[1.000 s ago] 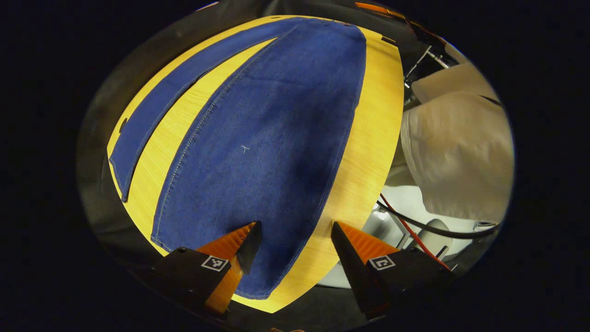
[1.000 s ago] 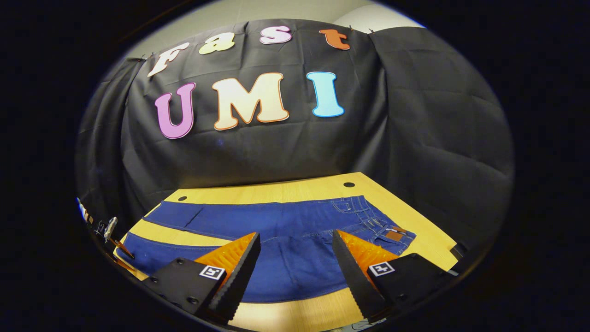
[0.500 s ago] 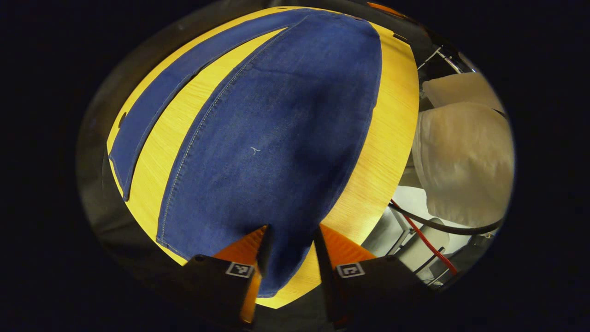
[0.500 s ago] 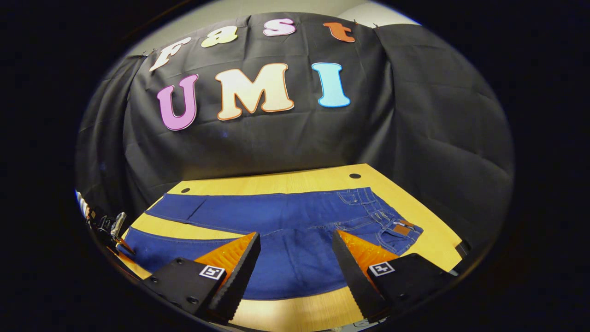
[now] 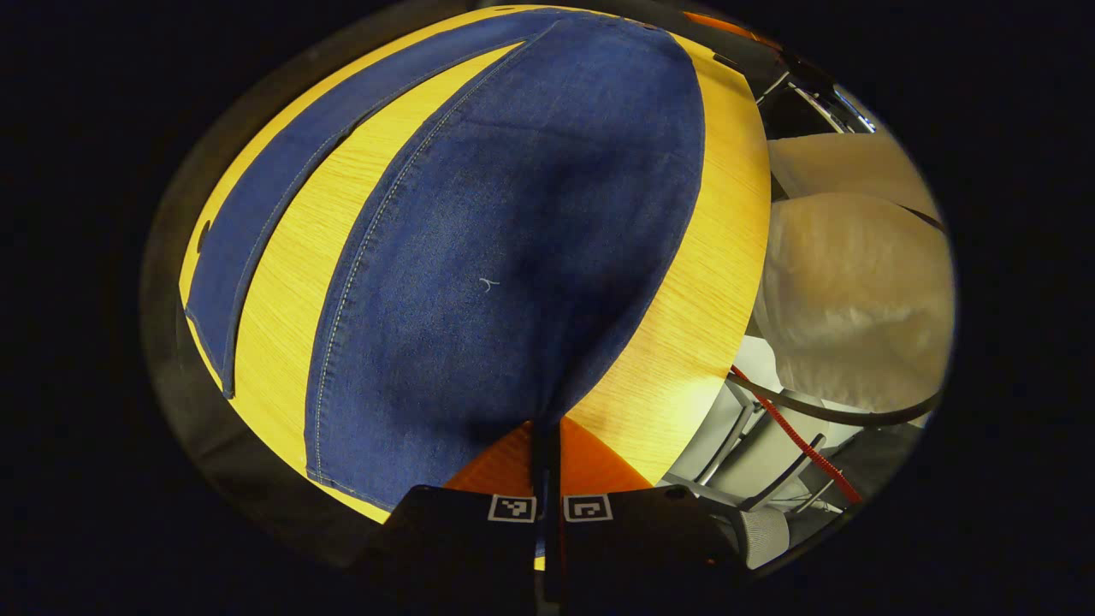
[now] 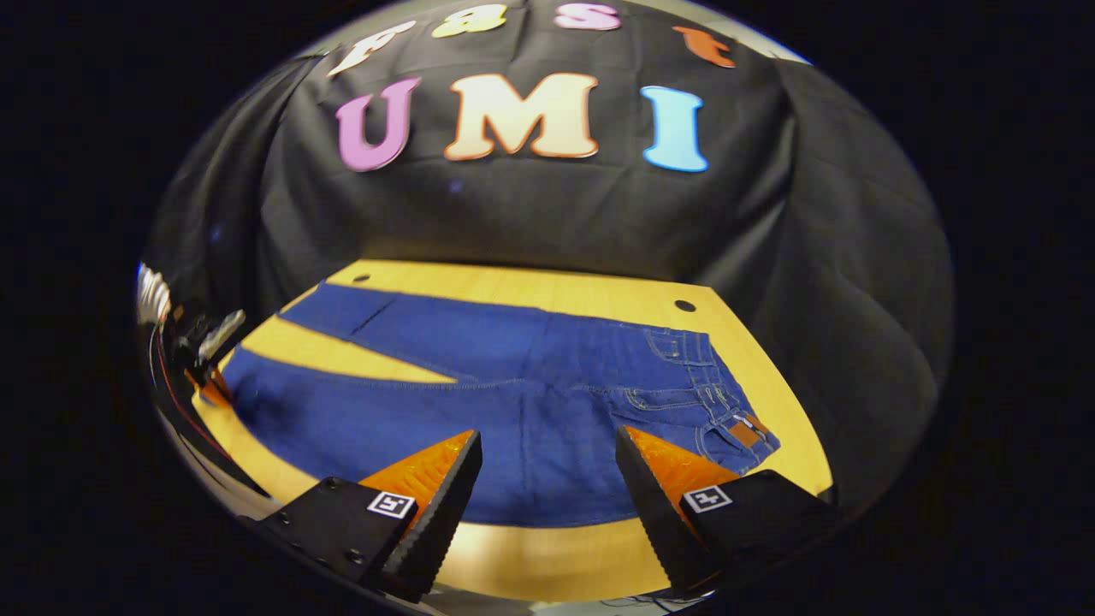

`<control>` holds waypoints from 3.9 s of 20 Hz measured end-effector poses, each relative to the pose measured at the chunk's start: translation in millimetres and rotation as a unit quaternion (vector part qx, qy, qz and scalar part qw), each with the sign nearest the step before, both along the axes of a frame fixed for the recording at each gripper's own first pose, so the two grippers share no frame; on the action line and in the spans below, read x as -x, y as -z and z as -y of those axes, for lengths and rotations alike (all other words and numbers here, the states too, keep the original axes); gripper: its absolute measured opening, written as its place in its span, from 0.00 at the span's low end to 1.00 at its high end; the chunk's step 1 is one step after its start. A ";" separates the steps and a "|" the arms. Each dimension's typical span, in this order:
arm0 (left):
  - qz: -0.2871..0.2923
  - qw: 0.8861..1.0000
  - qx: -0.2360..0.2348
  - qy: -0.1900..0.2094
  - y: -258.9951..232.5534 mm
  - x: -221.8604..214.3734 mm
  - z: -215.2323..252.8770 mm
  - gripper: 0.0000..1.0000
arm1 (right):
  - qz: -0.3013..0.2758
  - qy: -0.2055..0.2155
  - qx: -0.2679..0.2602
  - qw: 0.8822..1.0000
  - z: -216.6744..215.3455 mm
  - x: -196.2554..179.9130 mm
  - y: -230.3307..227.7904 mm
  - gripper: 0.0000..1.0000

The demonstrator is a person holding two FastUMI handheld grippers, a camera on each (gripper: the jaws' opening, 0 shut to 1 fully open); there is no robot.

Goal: Grasp the waist and the cuffs of the jeans and fold them to make the two legs overlap; first hold the waist and fold one-third of the jeans toward the cuffs, then hold the cuffs and fold the remaining one-third in the same direction to finish folding.

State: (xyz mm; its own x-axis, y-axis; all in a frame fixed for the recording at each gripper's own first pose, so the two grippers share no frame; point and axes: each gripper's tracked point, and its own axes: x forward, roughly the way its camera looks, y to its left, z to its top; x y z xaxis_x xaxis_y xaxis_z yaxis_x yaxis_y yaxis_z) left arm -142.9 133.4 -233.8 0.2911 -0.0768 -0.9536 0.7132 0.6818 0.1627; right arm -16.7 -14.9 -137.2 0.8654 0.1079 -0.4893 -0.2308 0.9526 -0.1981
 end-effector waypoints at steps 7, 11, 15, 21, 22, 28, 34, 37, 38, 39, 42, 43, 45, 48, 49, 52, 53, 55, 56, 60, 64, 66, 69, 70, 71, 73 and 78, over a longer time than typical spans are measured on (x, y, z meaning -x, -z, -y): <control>-0.007 1.000 -0.003 -0.013 2.7 -1.8 -0.5 0.00 | -0.178 -0.153 0.170 0.957 51.8 12.2 70.2 0.99; 0.002 0.999 -0.006 -0.032 3.4 -2.5 -0.1 0.00 | -0.262 -0.198 0.243 0.913 88.1 6.8 100.9 1.00; 0.000 0.999 -0.019 -0.050 3.7 -1.3 0.6 0.00 | -0.312 -0.224 0.257 0.887 106.3 -8.0 124.5 0.99; -0.009 0.997 -0.019 -0.069 3.8 -1.6 1.4 0.00 | -0.377 -0.241 0.241 0.861 107.5 -3.6 139.3 0.96; -0.008 0.997 -0.020 -0.071 3.9 -1.7 1.3 0.00 | -0.384 -0.236 0.239 0.860 107.3 -3.6 138.9 0.95; -0.024 0.996 -0.011 -0.089 2.8 -1.3 3.2 0.00 | -0.380 -0.247 0.247 0.857 110.8 -12.2 134.6 0.75; -0.075 0.991 0.028 -0.110 0.7 -0.1 0.4 0.00 | -0.374 -0.204 0.229 0.875 120.9 -36.8 132.2 0.12; -0.084 0.992 0.000 -0.097 -7.4 0.8 -6.9 0.00 | -0.363 -0.172 0.207 0.892 114.3 -36.4 118.2 0.03; -0.088 0.992 -0.012 -0.093 -12.9 3.7 -8.4 0.00 | -0.353 -0.161 0.195 0.901 112.3 -41.4 110.5 0.03; -0.094 0.991 -0.019 -0.092 -23.6 5.4 -7.2 0.00 | -0.340 -0.150 0.184 0.910 110.3 -48.1 99.0 0.03; -0.080 0.992 -0.051 -0.083 -64.6 0.7 -16.4 0.00 | -0.306 -0.114 0.140 0.935 104.3 -67.3 73.0 0.03; -0.073 0.992 -0.062 -0.078 -79.6 -1.8 -20.6 0.00 | -0.301 -0.101 0.120 0.940 104.0 -73.9 62.9 0.02; -0.064 0.992 -0.080 -0.074 -111.0 -15.3 -28.0 0.00 | -0.289 -0.083 0.088 0.950 98.5 -89.7 41.3 0.03; -0.046 0.990 -0.113 -0.075 -161.7 -53.3 -50.8 0.00 | -0.266 -0.081 0.081 0.957 89.7 -126.0 4.7 0.02; -0.041 0.989 -0.121 -0.080 -175.7 -66.0 -56.9 0.00 | -0.257 -0.080 0.081 0.960 84.6 -136.7 -6.6 0.02; -0.029 0.985 -0.151 -0.082 -203.1 -105.1 -74.6 0.00 | -0.239 -0.067 0.077 0.966 75.8 -189.7 -19.7 0.02; -0.024 0.983 -0.161 -0.083 -204.6 -118.1 -79.9 0.00 | -0.235 -0.060 0.071 0.968 72.4 -206.2 -20.4 0.02; -0.017 0.980 -0.178 -0.088 -214.2 -151.4 -89.8 0.00 | -0.228 -0.048 0.059 0.971 68.8 -242.7 -15.8 0.02; -0.013 0.978 -0.184 -0.094 -216.5 -167.8 -95.0 0.00 | -0.229 -0.041 0.052 0.971 67.6 -259.4 -12.5 0.00; 0.006 0.973 -0.208 -0.095 -219.4 -242.9 -120.6 0.00 | -0.243 -0.016 0.019 0.970 64.9 -311.6 24.7 0.00; 0.008 0.968 -0.239 -0.081 -189.0 -301.9 -139.4 0.00 | -0.273 -0.003 0.001 0.962 63.4 -345.8 78.2 0.02; 0.010 0.966 -0.245 -0.080 -169.1 -325.0 -144.1 0.00 | -0.277 -0.009 0.012 0.961 62.5 -351.3 93.5 0.03; 0.034 0.964 -0.248 -0.083 -153.8 -349.0 -150.8 0.00 | -0.271 -0.017 -0.011 0.962 61.2 -355.3 87.8 0.05; 0.049 0.963 -0.251 -0.084 -154.6 -355.3 -152.4 0.00 | -0.273 -0.013 -0.024 0.961 64.9 -357.2 88.2 0.08; 0.063 0.961 -0.256 -0.086 -157.7 -357.8 -154.7 0.00 | -0.269 -0.003 -0.032 0.963 71.7 -361.4 86.3 0.12; 0.123 0.949 -0.272 -0.103 -174.4 -372.4 -166.2 0.27 | -0.236 0.026 -0.039 0.971 89.3 -374.4 72.0 0.39; 0.300 0.905 -0.218 -0.208 -203.3 -379.3 -184.4 0.83 | -0.168 0.123 -0.104 0.973 141.7 -370.2 43.0 0.90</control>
State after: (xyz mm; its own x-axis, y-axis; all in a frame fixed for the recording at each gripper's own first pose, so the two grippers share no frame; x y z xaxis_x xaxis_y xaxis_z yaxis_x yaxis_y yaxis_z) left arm 236.4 317.8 -30.5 0.6835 0.5041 -0.5280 0.1040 0.6487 0.7539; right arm 353.5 -156.6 -180.2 0.6733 0.0447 -0.7380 -0.0100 0.9986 0.0514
